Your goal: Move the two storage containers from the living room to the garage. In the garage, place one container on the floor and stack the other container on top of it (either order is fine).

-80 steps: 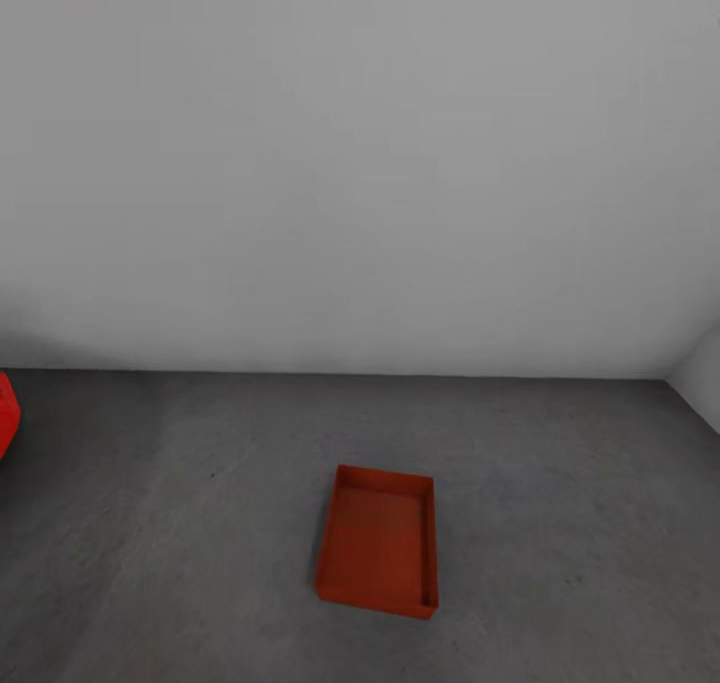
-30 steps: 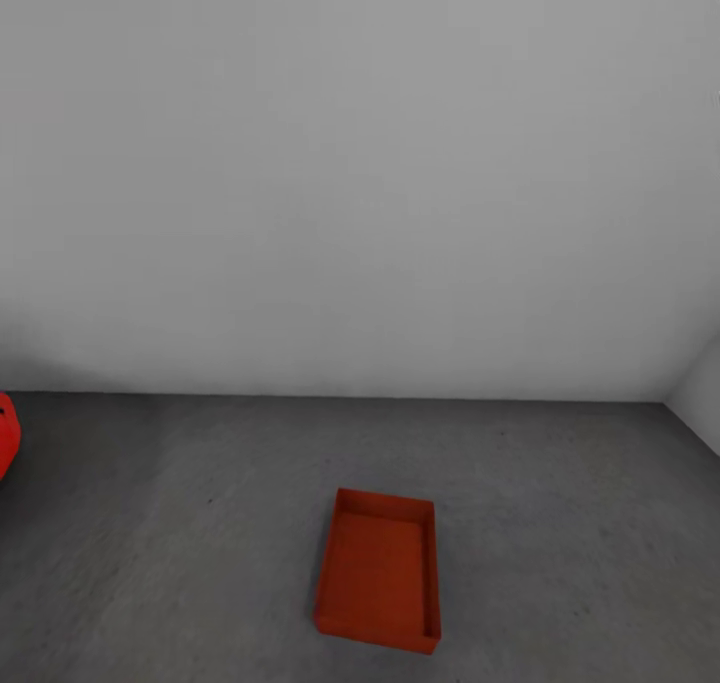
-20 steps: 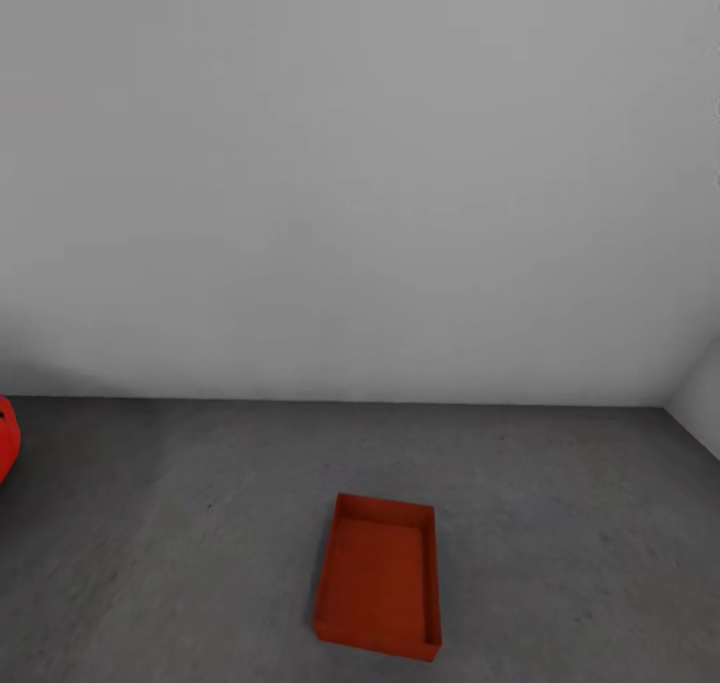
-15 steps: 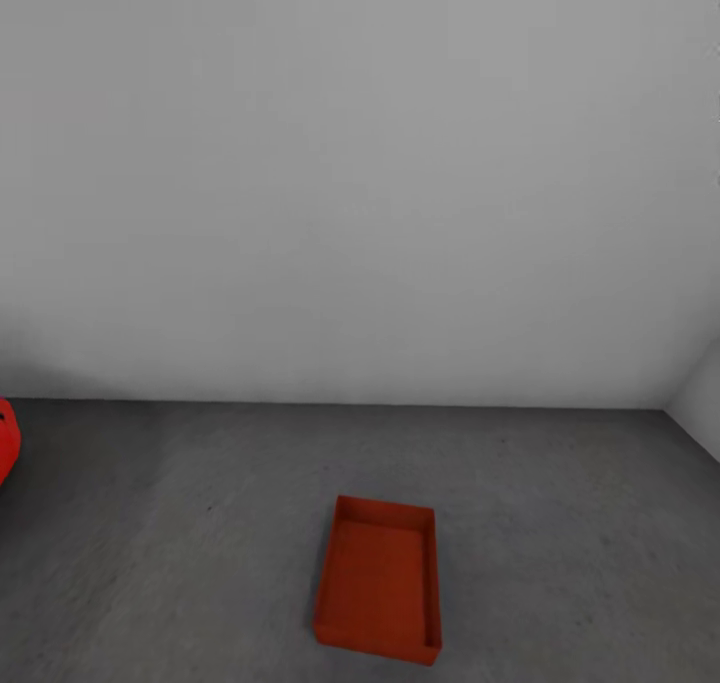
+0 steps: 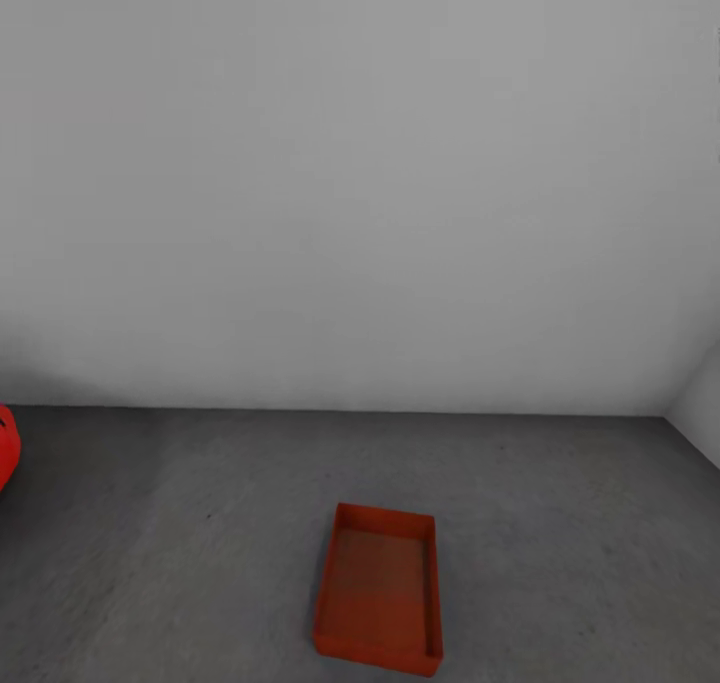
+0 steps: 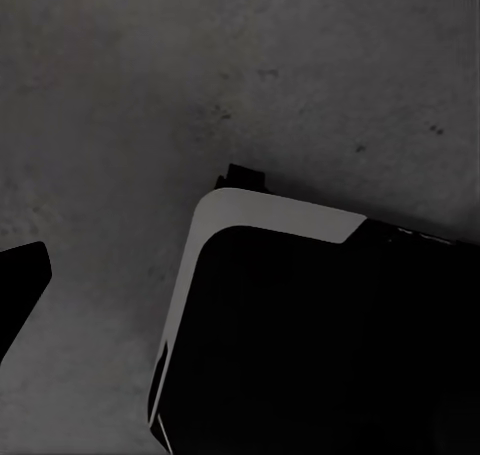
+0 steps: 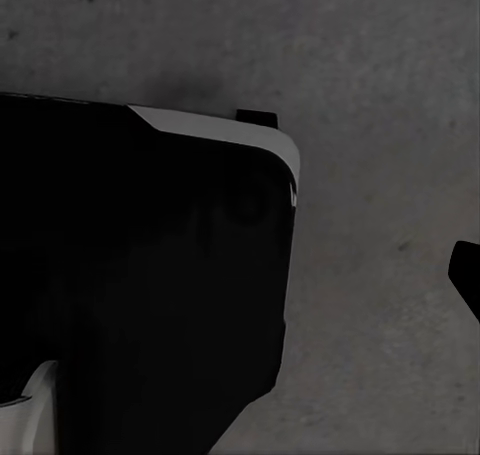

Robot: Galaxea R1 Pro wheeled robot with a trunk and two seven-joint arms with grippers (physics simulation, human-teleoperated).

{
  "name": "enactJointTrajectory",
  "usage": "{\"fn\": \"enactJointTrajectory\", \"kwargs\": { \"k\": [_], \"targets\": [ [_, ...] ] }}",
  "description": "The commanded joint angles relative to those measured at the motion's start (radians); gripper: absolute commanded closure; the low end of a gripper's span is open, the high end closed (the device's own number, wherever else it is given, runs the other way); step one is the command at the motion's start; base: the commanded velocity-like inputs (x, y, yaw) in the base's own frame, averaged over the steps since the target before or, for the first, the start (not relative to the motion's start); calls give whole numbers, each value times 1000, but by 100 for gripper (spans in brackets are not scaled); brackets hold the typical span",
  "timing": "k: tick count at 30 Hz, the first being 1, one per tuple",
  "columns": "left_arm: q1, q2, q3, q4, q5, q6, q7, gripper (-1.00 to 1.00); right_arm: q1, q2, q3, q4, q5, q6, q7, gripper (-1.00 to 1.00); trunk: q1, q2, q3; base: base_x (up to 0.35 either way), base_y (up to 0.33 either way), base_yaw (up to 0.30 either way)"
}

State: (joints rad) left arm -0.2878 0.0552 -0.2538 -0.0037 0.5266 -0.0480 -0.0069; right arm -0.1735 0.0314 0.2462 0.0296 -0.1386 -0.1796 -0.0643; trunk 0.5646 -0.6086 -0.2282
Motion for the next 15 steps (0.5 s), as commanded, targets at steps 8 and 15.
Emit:
{"fn": "enactJointTrajectory", "kwargs": {
  "k": [8, 15],
  "targets": [
    [-1, 0, -8, 1, 9, -3, -1, -100, -1, 0, 9, 3, -9, -6, -2, -100, 0, -1, 12, 0, 0, 0],
    [-1, 0, -8, 1, 9, -3, -1, -100, -1, 1, 10, 3, -9, -6, -2, -100, 0, -1, 23, 0, 0, 0]
  ]
}}
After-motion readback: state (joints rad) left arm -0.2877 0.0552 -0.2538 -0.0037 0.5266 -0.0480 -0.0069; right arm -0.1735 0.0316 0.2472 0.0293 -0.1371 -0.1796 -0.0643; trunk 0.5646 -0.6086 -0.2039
